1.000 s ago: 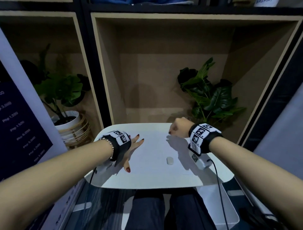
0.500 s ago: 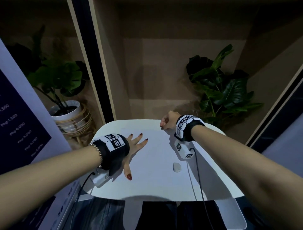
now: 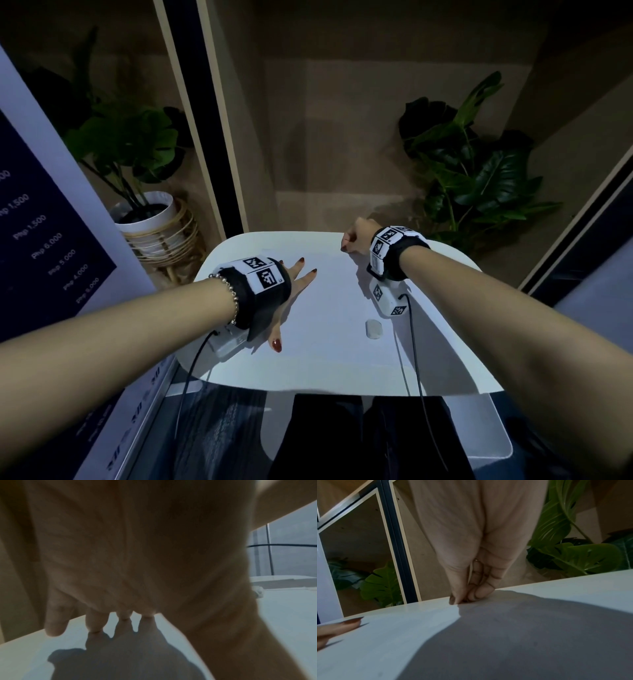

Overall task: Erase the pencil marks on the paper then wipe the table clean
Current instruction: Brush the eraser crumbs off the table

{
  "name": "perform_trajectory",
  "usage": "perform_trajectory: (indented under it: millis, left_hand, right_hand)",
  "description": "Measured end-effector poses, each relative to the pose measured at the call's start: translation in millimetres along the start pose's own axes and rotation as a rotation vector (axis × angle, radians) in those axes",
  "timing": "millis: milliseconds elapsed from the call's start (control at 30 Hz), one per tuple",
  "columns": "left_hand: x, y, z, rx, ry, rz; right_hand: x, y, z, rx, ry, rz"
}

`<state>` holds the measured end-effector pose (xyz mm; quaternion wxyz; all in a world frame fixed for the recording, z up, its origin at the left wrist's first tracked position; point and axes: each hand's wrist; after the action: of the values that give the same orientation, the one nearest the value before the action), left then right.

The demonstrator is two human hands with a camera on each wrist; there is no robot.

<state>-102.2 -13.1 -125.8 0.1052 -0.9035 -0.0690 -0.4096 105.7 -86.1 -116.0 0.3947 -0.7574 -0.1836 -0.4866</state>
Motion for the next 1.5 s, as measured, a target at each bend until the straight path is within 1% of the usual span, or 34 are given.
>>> perform_trajectory:
  millis: [67,133,233,333,467,567,667,733,833,933,1000,1167,1300,1400,1500]
  left_hand:
    - [2,2,-1,0.01,-0.013,0.031]
    - [3,1,-2,0.009,-0.008,0.004]
    - [6,1,-6,-0.022,-0.012,-0.009]
    - [7,4,-10,-0.011,-0.008,0.011]
    - [7,7,-12,-0.021,0.012,0.035]
    - [12,7,-17,-0.028,-0.007,0.055]
    - [24,9,-23,-0.04,-0.052,0.08]
    - [31,11,-27,-0.014,-0.049,0.063]
    - [37,14,-26,0.038,-0.013,-0.028]
    - [46,21,-25,0.092,-0.016,-0.027]
    - [50,28,-22,0.107,-0.004,-0.038]
    - [57,43,-21,0.127,0.003,-0.055]
    - [58,52,-21,0.138,0.023,-0.085]
    - [59,55,-24,0.154,0.062,-0.123]
    - [61,57,-31,0.139,0.094,-0.15]
  right_hand:
    - [2,2,-4,-0.012,0.016,0.018]
    - [8,6,-9,-0.022,0.038,0.041]
    - [24,19,-21,-0.028,0.088,0.104]
    - [43,45,-32,-0.022,0.18,0.124]
    - [65,83,-55,-0.05,0.21,0.153]
    - [79,114,-77,-0.143,0.266,0.101]
    - [92,153,-102,-0.306,0.359,0.074]
    - [97,178,-121,-0.402,0.375,0.081]
    - [96,210,-146,-0.507,0.354,0.082]
    - [83,233,-166,-0.517,0.308,0.034]
    - [71,242,-176,-0.525,0.27,0.048]
    - [48,252,-182,-0.58,0.202,0.056]
    - [43,247,-186,-0.597,0.169,0.009]
    - [41,241,-188,-0.602,0.169,-0.013]
    - [41,248,-176,-0.638,0.207,-0.018]
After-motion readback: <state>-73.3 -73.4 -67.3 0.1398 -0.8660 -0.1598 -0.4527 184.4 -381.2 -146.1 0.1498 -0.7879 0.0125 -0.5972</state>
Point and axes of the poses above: each hand's wrist, its own z-axis towards the middle knuckle, its own x-axis out of the back of the hand, y = z × x, and after that the axes turned 7 degrees about -x, right-handed
